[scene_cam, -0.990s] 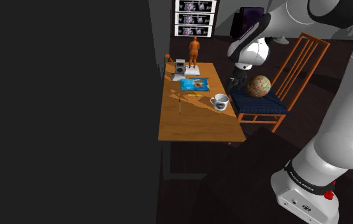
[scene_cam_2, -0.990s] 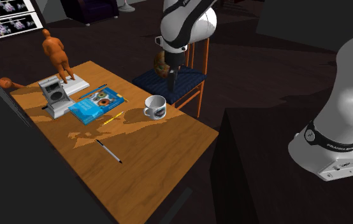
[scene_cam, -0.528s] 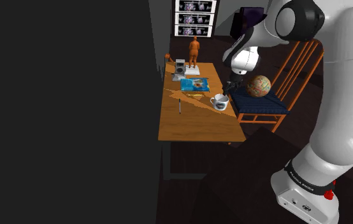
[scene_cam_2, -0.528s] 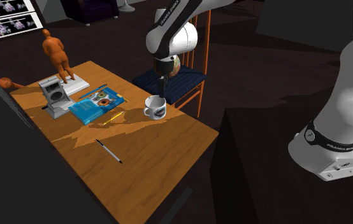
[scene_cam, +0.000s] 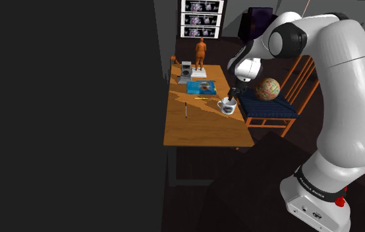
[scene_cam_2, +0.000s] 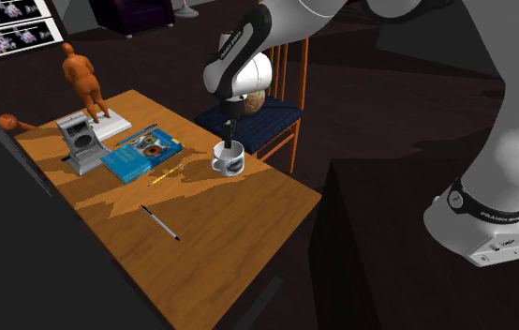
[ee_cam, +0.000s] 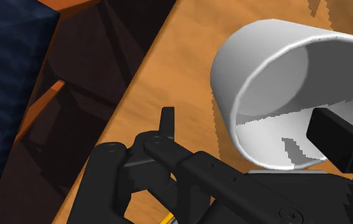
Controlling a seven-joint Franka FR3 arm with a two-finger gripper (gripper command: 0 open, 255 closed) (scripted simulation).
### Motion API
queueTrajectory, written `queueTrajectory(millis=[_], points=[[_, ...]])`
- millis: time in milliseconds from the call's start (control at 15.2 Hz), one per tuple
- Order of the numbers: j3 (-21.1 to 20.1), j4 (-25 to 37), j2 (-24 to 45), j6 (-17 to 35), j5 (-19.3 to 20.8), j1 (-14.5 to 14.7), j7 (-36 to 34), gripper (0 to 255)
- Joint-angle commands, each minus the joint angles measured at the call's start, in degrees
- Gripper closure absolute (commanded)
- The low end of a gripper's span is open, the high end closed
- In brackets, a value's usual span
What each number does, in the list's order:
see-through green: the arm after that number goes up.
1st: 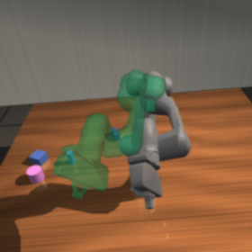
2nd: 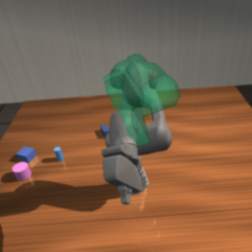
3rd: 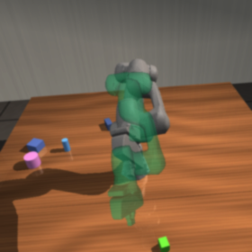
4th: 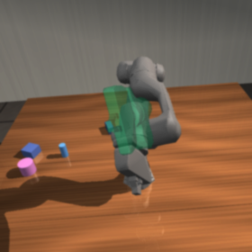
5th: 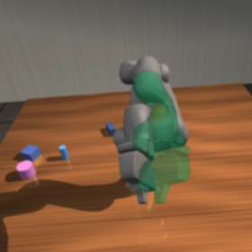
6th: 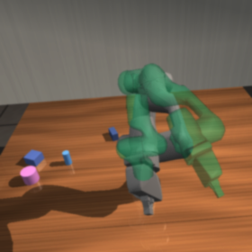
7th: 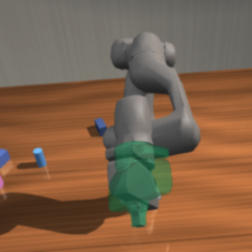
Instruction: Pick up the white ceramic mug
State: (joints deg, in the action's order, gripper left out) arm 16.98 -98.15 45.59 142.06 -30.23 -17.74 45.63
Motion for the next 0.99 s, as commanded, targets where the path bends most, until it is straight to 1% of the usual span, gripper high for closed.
queueTrajectory(millis=[0,264,396,462,924], points=[[-0.5,1.1,1.7,0.6,-0.4,-0.5,0.3,0],[-1.5,2.5,4.6,2.2,-1.3,-1.3,1.0,0],[-1.5,2.5,4.6,2.2,-1.3,-1.3,1.0,0],[-1.5,2.4,4.6,2.3,-1.3,-1.2,1.1,255],[-1.5,2.6,4.6,2.2,-1.3,-1.3,1.0,255]])
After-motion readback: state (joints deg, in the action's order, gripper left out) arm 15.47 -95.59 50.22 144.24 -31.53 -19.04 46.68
